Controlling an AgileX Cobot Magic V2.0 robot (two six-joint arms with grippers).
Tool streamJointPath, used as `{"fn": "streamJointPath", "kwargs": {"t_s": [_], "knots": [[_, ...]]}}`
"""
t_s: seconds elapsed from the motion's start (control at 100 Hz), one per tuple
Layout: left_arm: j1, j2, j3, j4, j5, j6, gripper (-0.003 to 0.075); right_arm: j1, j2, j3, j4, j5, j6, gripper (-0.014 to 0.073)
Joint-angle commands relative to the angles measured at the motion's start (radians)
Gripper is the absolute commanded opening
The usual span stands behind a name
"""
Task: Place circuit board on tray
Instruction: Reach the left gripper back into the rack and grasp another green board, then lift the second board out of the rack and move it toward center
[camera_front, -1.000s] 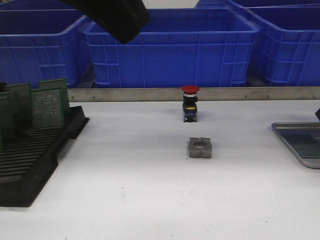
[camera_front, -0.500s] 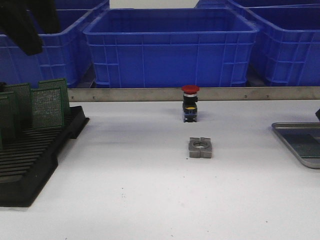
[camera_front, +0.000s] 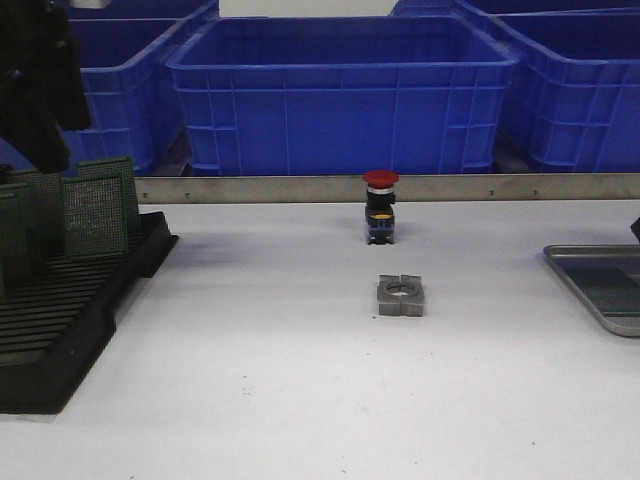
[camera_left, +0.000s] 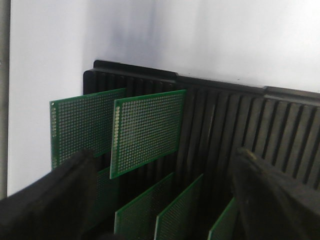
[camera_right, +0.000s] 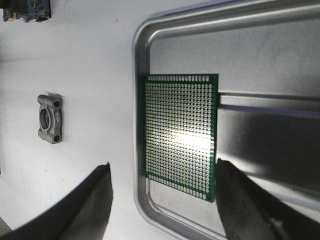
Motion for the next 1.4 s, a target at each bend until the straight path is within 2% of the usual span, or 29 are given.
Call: {"fn": "streamJointPath", "kwargs": {"t_s": [0.0, 0.73, 1.39], "knots": [[0.003, -0.026, -0.034, -0.001, -0.057, 0.000, 0.0526, -0.006, -0.060, -0.022, 0.037, 0.040, -0.006, 0.0475], [0.003, 0.050, -0.034, 0.049, -0.176, 0.000, 0.0526, -0.006, -0.060, -0.022, 0.037, 0.040, -0.006, 0.0475], [0.003, 0.108, -0.034, 0.041, -0.156, 0.009, 0.0526, -0.006, -0.060, -0.022, 0.037, 0.039, -0.006, 0.0475]]}}
